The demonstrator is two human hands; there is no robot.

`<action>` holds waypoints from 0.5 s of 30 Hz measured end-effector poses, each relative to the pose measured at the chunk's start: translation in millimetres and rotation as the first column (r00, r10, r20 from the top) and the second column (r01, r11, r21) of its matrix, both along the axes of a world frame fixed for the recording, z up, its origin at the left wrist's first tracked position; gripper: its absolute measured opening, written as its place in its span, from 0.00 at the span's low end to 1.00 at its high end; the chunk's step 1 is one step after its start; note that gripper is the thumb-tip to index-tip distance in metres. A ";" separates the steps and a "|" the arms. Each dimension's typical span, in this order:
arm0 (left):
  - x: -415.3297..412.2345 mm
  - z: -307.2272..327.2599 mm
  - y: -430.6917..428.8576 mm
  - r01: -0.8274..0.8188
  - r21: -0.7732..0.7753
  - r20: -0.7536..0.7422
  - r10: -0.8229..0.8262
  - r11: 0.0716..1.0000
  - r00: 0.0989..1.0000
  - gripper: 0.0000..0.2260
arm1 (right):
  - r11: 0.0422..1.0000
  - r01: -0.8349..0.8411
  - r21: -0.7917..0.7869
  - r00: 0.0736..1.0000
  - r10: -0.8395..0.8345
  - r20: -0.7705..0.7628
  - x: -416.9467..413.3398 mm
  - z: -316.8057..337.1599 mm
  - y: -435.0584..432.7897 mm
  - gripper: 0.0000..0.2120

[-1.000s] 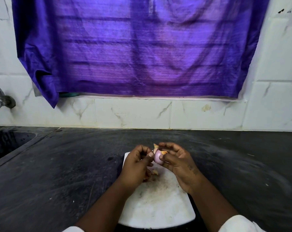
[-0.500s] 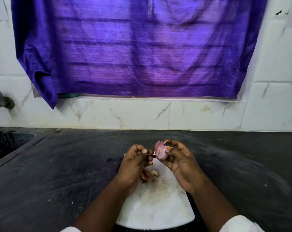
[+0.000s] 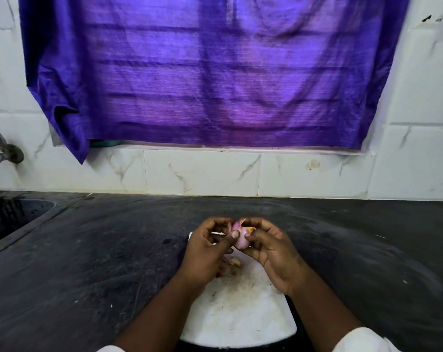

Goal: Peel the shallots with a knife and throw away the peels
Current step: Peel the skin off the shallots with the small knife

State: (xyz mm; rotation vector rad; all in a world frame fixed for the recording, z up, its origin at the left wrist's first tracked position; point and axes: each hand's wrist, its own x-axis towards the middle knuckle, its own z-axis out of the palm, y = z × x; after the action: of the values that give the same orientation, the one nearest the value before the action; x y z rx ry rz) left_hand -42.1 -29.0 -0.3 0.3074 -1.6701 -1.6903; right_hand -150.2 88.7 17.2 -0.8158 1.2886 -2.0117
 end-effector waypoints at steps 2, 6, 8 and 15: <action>-0.3 1.1 -1.2 -0.003 0.007 -0.003 0.003 1.000 1.000 0.07 | 1.000 -0.018 -0.006 1.000 0.018 0.003 0.0 0.1 -0.1 0.12; -0.7 0.8 -1.7 0.011 0.067 -0.017 -0.010 0.998 1.000 0.05 | 0.999 -0.044 -0.016 0.999 0.044 0.018 0.7 -1.1 -0.7 0.14; -1.1 -0.1 -2.8 0.033 0.142 -0.031 -0.029 0.989 0.999 0.03 | 0.999 -0.044 -0.020 0.999 0.044 0.032 0.6 -1.1 -0.6 0.13; -4.2 -7.3 -8.0 -0.043 0.062 0.054 0.039 0.997 0.998 0.02 | 0.990 -0.034 -0.138 0.976 0.063 0.207 -4.7 1.9 0.3 0.12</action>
State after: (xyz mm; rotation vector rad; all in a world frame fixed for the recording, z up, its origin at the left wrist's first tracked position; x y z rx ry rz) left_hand -46.3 -36.9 -7.6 0.4173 -1.6394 -1.7204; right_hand -154.9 89.0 19.2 -0.6652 1.0144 -2.0997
